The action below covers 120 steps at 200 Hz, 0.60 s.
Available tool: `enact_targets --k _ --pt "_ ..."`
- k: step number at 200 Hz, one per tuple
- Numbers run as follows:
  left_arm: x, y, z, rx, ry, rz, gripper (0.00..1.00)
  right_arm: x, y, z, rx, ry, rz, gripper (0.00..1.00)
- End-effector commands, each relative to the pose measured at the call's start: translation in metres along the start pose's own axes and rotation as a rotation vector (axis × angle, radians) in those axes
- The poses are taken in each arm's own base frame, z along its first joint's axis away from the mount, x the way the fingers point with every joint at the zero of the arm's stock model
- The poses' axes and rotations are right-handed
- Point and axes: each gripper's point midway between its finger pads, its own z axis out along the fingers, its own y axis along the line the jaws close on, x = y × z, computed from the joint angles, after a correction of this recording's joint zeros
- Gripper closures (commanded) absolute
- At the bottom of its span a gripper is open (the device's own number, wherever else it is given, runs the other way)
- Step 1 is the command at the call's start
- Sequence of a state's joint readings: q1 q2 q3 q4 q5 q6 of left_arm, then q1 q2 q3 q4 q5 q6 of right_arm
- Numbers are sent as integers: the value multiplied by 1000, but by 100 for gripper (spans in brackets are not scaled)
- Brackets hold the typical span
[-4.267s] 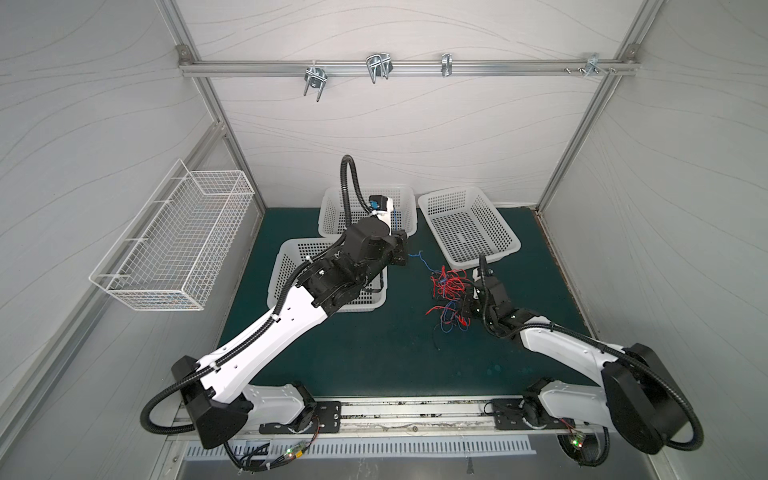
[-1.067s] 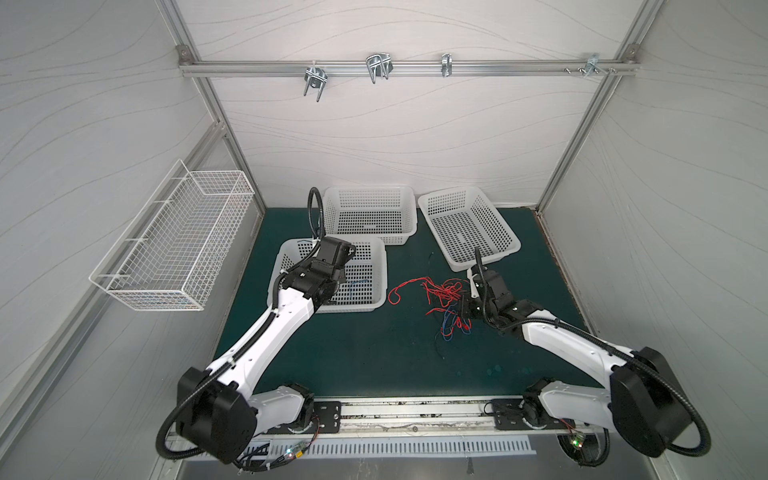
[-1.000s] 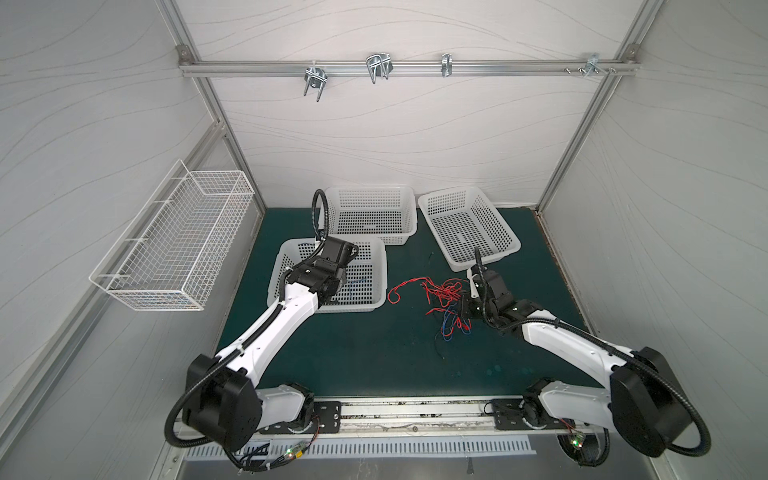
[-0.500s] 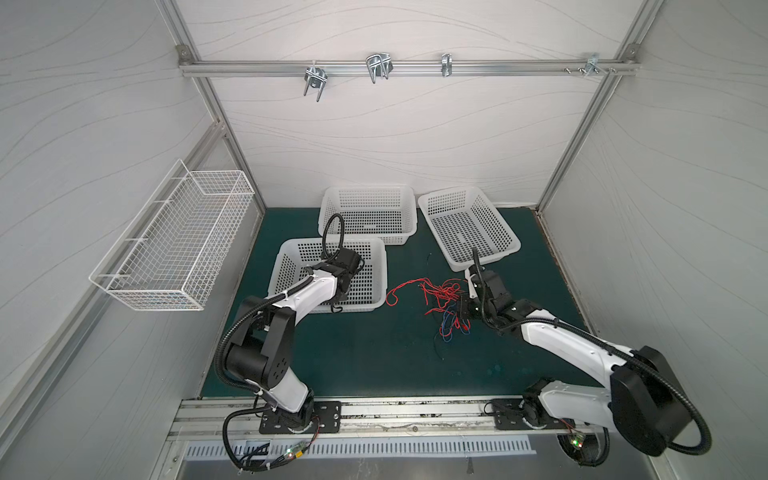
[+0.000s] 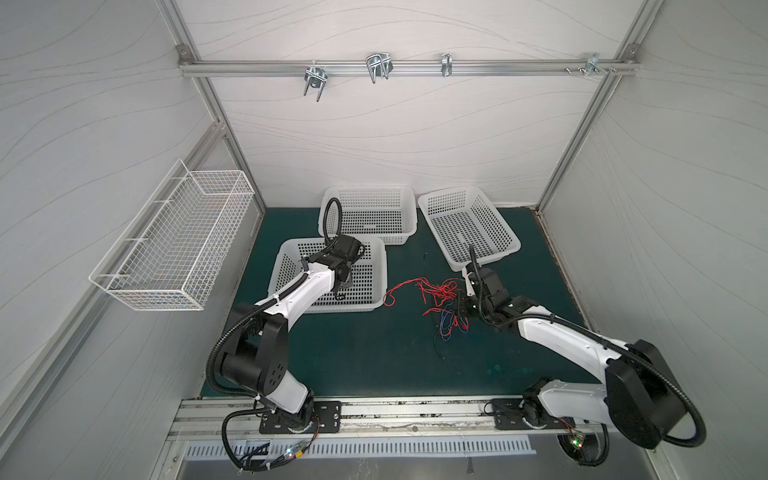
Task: Untangle the cables
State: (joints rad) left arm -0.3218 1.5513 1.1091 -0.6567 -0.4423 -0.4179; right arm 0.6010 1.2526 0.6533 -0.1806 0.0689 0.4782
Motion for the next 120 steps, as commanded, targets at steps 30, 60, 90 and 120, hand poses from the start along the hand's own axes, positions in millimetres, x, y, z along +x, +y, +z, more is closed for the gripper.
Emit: enact_targets --k 30,60,90,120 --pt "-26 2 -32 43 -54 -39 1 -4 6 3 -17 -7 -14 100" --pt "-34 4 -53 91 -85 -54 1 -2 8 4 -27 1 -20 100" --pt "-41 18 -79 97 -144 -72 1 -3 11 2 -39 4 -23 100" --pt "-46 32 -105 105 -190 -80 1 -3 11 1 -44 4 -26 100"
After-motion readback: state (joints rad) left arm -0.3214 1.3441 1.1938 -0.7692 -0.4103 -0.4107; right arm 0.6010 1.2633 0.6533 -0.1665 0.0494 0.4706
